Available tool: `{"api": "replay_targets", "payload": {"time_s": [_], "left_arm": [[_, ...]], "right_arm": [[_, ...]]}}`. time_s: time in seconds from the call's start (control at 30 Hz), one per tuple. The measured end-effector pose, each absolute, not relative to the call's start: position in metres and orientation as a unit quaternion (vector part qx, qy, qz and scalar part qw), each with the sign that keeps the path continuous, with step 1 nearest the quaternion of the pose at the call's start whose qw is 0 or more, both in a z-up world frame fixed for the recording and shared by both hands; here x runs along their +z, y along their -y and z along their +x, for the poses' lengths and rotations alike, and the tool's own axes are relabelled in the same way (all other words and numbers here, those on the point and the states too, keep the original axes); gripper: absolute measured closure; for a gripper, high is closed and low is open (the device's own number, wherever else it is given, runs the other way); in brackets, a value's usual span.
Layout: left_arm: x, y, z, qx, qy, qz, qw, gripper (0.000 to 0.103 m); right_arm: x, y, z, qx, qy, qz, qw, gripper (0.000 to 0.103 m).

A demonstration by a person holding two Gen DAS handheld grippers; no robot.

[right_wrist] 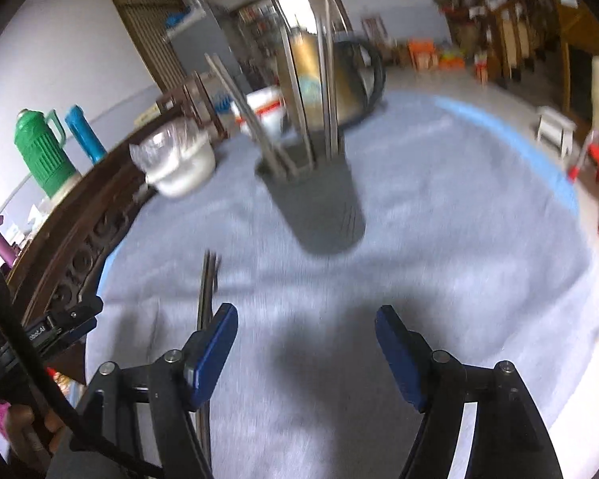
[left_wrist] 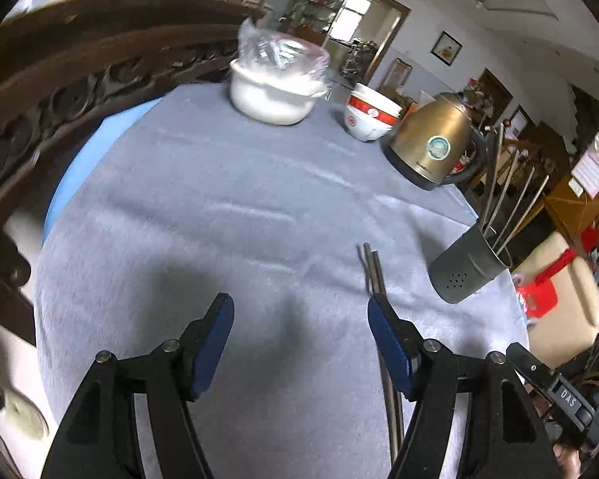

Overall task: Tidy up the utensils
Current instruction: 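Pull both tools back from the cup toward the last chopsticks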

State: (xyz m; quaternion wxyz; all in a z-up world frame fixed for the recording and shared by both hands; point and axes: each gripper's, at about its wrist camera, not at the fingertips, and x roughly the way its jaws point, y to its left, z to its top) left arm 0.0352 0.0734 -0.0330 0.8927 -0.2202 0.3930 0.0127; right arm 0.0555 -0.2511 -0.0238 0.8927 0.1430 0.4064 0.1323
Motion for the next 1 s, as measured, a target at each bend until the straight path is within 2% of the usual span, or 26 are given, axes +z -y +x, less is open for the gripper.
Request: {"api": "replay_targets", "payload": {"time_s": [0.07, 0.13, 0.3, 0.37, 0.43, 0.57, 0.73, 0.8, 0.87, 0.93, 1.0], "left_arm": [[-0.03, -0.077, 0.032, 0.012, -0.385, -0.224, 0.895, 0.033], [-0.024, -0.081, 0.03, 0.012, -0.374, -0.227, 0.899, 0.033], [-0.022, -0.082, 0.029, 0.008, -0.366, -0.235, 0.9, 0.033], [-0.025, -0.083, 0.028, 0.007, -0.368, -0.237, 0.899, 0.033], [-0.027, -0.082, 0.029, 0.004, -0.371, -0.238, 0.898, 0.033], [-0.027, -0.082, 0.026, 0.005, -0.375, -0.225, 0.899, 0.033], [-0.034, -0.087, 0.026, 0.014, -0.382, -0.229, 0.895, 0.033], [-0.038, -0.087, 0.028, 0.014, -0.39, -0.23, 0.892, 0.033], [-0.041, -0.086, 0.03, 0.014, -0.394, -0.23, 0.89, 0.033], [-0.043, -0.085, 0.031, 0.013, -0.395, -0.228, 0.89, 0.033], [-0.045, -0.084, 0.033, 0.011, -0.399, -0.225, 0.889, 0.033]], "right_arm": [[-0.018, 0.258, 0.058, 0.131, -0.409, 0.157, 0.89, 0.028], [0.013, 0.276, 0.058, 0.114, -0.369, 0.172, 0.906, 0.028], [0.115, 0.332, 0.029, 0.025, -0.183, 0.194, 0.964, 0.028], [0.133, 0.333, 0.02, 0.009, -0.158, 0.18, 0.971, 0.024], [0.122, 0.316, 0.026, 0.034, -0.193, 0.163, 0.967, 0.024], [0.053, 0.248, 0.047, 0.114, -0.332, 0.093, 0.932, 0.024], [-0.009, 0.193, 0.059, 0.185, -0.435, 0.079, 0.878, 0.025], [-0.024, 0.179, 0.066, 0.195, -0.467, 0.067, 0.86, 0.034], [-0.036, 0.169, 0.078, 0.211, -0.491, 0.066, 0.843, 0.052], [-0.046, 0.16, 0.09, 0.209, -0.516, 0.059, 0.828, 0.062], [-0.052, 0.153, 0.103, 0.219, -0.531, 0.061, 0.816, 0.063]]}}
